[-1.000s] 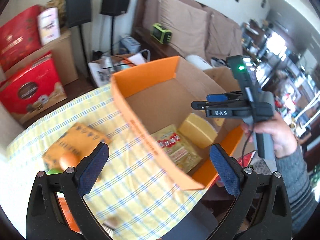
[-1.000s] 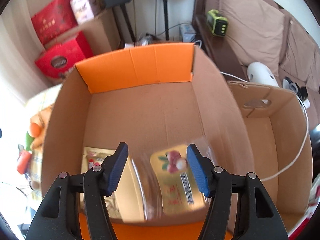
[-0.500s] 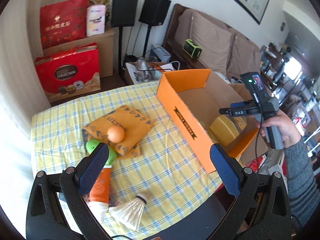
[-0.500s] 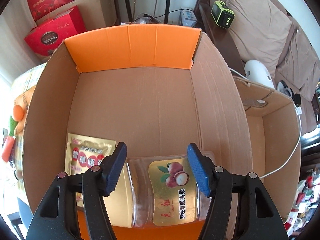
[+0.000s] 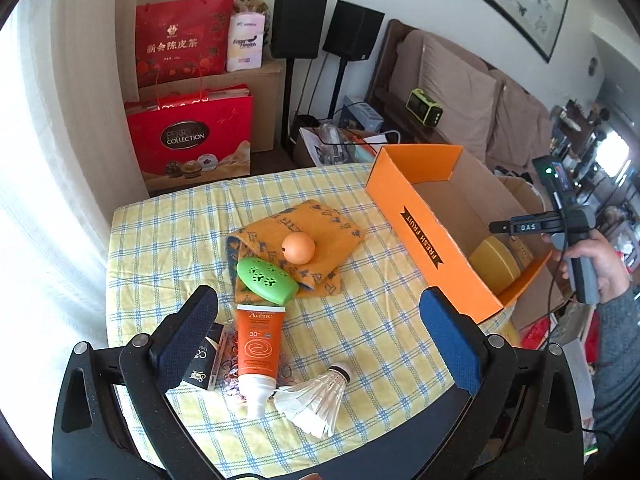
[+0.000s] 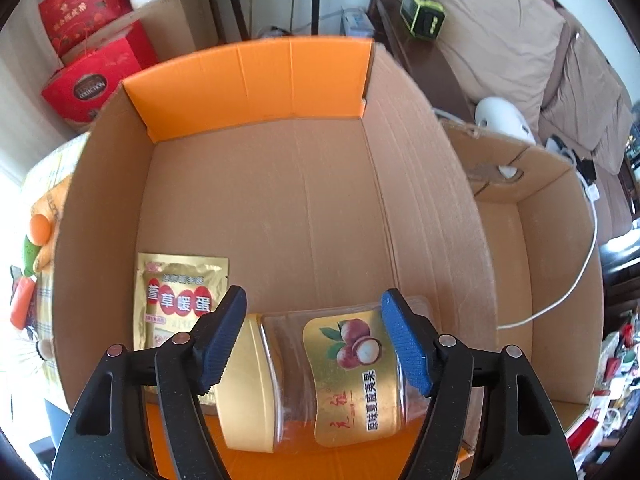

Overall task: Organize objects
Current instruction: 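Open the right gripper and withdraw it from the box, then move the right tool toward the white shuttlecock on the table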

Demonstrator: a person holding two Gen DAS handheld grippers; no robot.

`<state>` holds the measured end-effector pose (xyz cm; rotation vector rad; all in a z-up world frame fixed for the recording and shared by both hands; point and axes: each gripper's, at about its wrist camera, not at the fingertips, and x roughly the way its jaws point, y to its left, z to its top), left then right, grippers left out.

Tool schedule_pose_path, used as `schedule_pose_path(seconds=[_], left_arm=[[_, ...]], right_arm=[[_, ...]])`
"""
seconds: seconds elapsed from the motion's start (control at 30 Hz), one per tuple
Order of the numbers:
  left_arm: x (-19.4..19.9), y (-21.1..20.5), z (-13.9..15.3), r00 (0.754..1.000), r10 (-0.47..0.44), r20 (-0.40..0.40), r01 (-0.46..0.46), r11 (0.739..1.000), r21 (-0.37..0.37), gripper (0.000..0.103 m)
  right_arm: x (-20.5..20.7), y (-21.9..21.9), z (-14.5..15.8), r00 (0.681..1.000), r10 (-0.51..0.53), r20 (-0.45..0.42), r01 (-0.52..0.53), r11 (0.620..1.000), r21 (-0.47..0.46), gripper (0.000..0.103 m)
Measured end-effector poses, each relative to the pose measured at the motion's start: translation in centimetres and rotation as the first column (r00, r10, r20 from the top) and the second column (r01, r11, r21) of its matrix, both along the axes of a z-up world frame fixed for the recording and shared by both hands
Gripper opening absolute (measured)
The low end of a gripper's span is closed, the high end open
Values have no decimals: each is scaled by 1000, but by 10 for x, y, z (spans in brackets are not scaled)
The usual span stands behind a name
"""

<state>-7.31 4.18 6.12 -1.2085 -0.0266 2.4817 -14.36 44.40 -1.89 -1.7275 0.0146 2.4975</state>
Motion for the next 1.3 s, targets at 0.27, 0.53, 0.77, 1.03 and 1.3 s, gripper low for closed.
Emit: schedule_pose_path(seconds=[0.27, 0.53, 0.77, 1.03, 1.3], left_arm=[[5, -19, -4, 999, 46, -13, -46, 999, 5, 101], [6, -43, -17, 995, 102, 14, -102, 995, 2, 101], [9, -61, -45, 989, 134, 66, -133, 991, -20, 101], [7, -72, -65, 983, 147, 111, -146, 989, -16, 101], [-6, -70, -81, 979, 124, 164, -130, 991, 24, 101]], right_arm=[[24, -26, 49, 985, 64, -163, -72, 996, -46, 73], [45, -89, 82, 942, 199, -271, -233, 967, -99, 74], [55, -152, 75, 902, 325, -283, -371, 920, -125, 74], [59, -215, 44, 861, 439, -255, -478, 871, -116, 74], [70, -245, 21, 836, 494, -238, -534, 832, -148, 74]])
